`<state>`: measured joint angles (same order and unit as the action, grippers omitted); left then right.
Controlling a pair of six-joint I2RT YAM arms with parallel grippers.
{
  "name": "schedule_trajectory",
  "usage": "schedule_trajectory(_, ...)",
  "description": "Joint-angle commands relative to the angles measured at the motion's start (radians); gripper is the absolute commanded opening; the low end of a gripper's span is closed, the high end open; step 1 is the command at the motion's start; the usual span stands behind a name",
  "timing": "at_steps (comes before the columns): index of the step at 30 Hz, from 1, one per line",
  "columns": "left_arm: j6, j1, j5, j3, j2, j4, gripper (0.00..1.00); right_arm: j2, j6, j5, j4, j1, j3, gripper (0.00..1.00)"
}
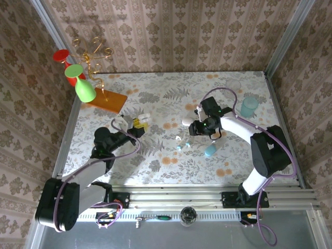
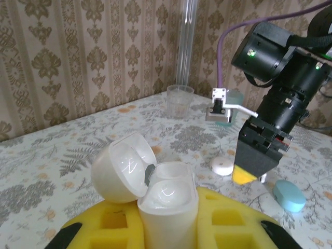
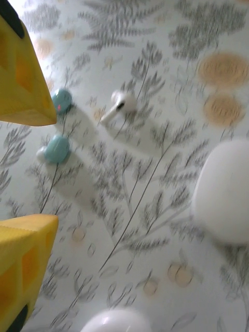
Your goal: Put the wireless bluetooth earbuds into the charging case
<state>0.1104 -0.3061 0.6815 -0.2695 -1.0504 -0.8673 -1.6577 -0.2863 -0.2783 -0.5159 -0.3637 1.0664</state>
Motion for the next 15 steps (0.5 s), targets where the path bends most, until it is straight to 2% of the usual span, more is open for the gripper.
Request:
schedule_trajectory(1,-0.076,-0.009,-0.031,-0.042,0.042,0.191,0.00,0.030,0.013,0.147,-0.124,0.037,0.000,0.50)
schedule_trajectory(3,-0.089,-0.014,-0.030,-0.054,0.038,0.203,0.00,0.031,0.002,0.171,-0.155,0.068,-0.011,0.51)
schedule_trajectory(7,-0.112,-0.040,-0.012,-0.075,0.009,0.204,0.00,0.038,-0.006,0.187,-0.164,0.127,-0.044,0.60)
schedule_trajectory(10,-0.151,-0.072,-0.005,-0.094,-0.018,0.201,0.00,0.011,0.008,0.131,-0.131,0.167,-0.063,0.68)
schedule_trajectory(15,-0.146,-0.094,0.007,-0.119,-0.074,0.169,0.00,-0.043,0.013,0.043,-0.087,0.187,-0.057,0.70)
